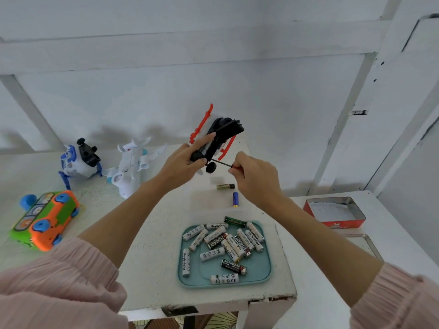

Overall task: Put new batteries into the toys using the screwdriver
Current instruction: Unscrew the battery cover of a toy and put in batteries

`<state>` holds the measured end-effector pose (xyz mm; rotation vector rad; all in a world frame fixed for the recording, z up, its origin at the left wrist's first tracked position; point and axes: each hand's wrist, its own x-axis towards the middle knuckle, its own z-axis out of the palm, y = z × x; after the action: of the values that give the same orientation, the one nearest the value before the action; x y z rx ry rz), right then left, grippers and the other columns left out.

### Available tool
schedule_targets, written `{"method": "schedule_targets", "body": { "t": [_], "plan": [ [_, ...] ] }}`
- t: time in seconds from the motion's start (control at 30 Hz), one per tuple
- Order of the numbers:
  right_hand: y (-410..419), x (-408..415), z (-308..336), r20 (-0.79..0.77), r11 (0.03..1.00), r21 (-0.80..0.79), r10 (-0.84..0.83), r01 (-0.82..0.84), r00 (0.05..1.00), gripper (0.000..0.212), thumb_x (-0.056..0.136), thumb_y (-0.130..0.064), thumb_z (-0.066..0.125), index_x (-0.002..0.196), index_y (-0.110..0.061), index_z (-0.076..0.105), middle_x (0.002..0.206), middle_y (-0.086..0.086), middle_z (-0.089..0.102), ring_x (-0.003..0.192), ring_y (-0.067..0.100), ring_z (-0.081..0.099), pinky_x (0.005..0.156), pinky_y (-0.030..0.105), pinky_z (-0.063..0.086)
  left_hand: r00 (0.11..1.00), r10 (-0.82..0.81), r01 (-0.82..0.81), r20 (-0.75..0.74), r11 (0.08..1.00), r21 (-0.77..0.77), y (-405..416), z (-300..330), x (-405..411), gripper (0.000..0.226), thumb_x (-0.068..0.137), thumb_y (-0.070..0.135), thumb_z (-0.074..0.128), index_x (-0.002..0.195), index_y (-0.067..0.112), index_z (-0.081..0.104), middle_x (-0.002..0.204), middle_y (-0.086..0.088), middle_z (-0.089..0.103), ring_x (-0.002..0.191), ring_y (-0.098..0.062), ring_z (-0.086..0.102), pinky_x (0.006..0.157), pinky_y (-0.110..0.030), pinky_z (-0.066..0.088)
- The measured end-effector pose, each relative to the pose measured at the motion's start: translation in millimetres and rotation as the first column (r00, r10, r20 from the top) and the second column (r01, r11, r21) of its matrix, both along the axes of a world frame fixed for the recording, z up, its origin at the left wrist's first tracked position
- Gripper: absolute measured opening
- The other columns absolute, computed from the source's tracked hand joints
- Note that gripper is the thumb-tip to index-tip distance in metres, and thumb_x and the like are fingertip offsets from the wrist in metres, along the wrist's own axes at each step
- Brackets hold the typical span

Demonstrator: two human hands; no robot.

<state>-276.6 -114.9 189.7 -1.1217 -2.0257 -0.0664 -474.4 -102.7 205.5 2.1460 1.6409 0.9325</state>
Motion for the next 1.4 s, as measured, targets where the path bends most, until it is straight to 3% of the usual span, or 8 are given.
{"method": "schedule_targets", "body": {
  "t": [0.23,0.4,0.53,0.6,0.77,0.97,1.23,1.4],
  "plan": [
    [-1.2,-11.3,-7.1,-0.011,0.991,0.118,-0.070,0.070,0.998,0.017,0.077,-0.012,0.063,0.068,-0.009,0.049,0.051,0.000,0.050,0.034,0.019,0.034,0.032,0.022,0.023,0.988,0.063,-0.066,0.139,0.998,0.018,-1.2,-6.5,7.8,0.057,0.082,0.035,0.041,0.131,0.060,0.027,0.100,-0.012,0.054,0.090,-0.020,0.049,0.076,-0.019,0.039],
    [-9.6,-18.5,-6.2,0.017,0.964,0.224,-0.148,0.140,0.989,0.018,0.079,-0.013,0.059,0.065,-0.009,0.049,0.051,-0.001,0.047,0.038,0.013,0.021,0.040,0.014,0.004,0.932,0.068,-0.050,0.355,0.997,-0.060,-2.4,-2.5,14.5,0.057,0.080,0.030,0.040,0.125,0.065,0.031,0.112,-0.002,0.055,0.104,-0.036,0.054,0.094,-0.045,0.045],
    [-14.6,-23.0,-6.0,-0.012,0.956,0.250,-0.155,0.153,0.988,0.019,0.084,-0.012,0.054,0.065,-0.009,0.050,0.052,-0.001,0.046,0.040,0.012,0.019,0.042,0.013,0.000,0.918,0.083,-0.055,0.387,0.995,-0.082,-4.2,2.3,16.6,0.055,0.082,0.030,0.039,0.124,0.064,0.030,0.110,0.004,0.051,0.106,-0.037,0.054,0.094,-0.045,0.045],
    [-16.2,-22.9,-5.1,-0.029,0.961,0.243,-0.132,0.135,0.991,0.021,0.085,-0.016,0.048,0.065,-0.009,0.049,0.052,-0.002,0.046,0.039,0.011,0.019,0.040,0.013,0.001,0.921,0.076,-0.048,0.383,0.995,-0.084,-5.4,3.5,14.4,0.056,0.084,0.027,0.040,0.127,0.061,0.031,0.112,0.005,0.051,0.107,-0.036,0.054,0.095,-0.044,0.045],
    [-11.5,-12.4,0.9,-0.106,0.975,0.200,-0.081,0.101,0.991,0.019,0.079,-0.018,0.057,0.064,-0.008,0.051,0.050,-0.001,0.053,0.032,0.016,0.038,0.028,0.025,0.029,0.959,0.050,-0.026,0.278,0.996,-0.091,-7.9,-0.4,0.4,0.058,0.076,0.036,0.042,0.119,0.075,0.032,0.120,-0.009,0.056,0.105,-0.029,0.055,0.097,-0.047,0.045],
    [14.9,3.4,34.0,-0.005,0.974,0.201,-0.105,0.104,0.994,0.016,0.065,-0.013,0.069,0.061,-0.008,0.054,0.046,0.000,0.054,0.032,0.021,0.045,0.043,0.010,0.016,0.973,0.006,0.022,0.229,0.992,-0.122,-11.0,4.1,-4.7,0.059,0.077,0.032,0.042,0.116,0.076,0.035,0.125,-0.006,0.055,0.103,-0.022,0.054,0.094,-0.040,0.044],
    [26.2,6.8,48.1,0.123,0.996,-0.008,-0.083,0.085,0.989,0.016,0.084,-0.017,0.065,0.077,-0.003,0.061,0.063,0.008,0.062,0.055,0.025,0.053,0.051,0.024,0.030,0.987,-0.032,0.049,0.155,0.993,-0.106,-10.3,5.3,-5.5,0.057,0.078,0.034,0.041,0.119,0.073,0.033,0.123,-0.006,0.054,0.102,-0.023,0.053,0.093,-0.038,0.043],
    [26.1,13.7,46.9,0.057,0.984,-0.167,-0.056,0.065,0.997,0.014,0.086,-0.020,0.062,0.080,-0.007,0.060,0.073,0.006,0.065,0.064,0.019,0.052,0.059,0.025,0.032,0.998,-0.047,0.052,0.044,0.992,-0.118,-8.3,5.0,-6.5,0.058,0.078,0.033,0.040,0.121,0.070,0.030,0.108,-0.010,0.055,0.091,-0.019,0.052,0.079,-0.027,0.040]
  ]
}}
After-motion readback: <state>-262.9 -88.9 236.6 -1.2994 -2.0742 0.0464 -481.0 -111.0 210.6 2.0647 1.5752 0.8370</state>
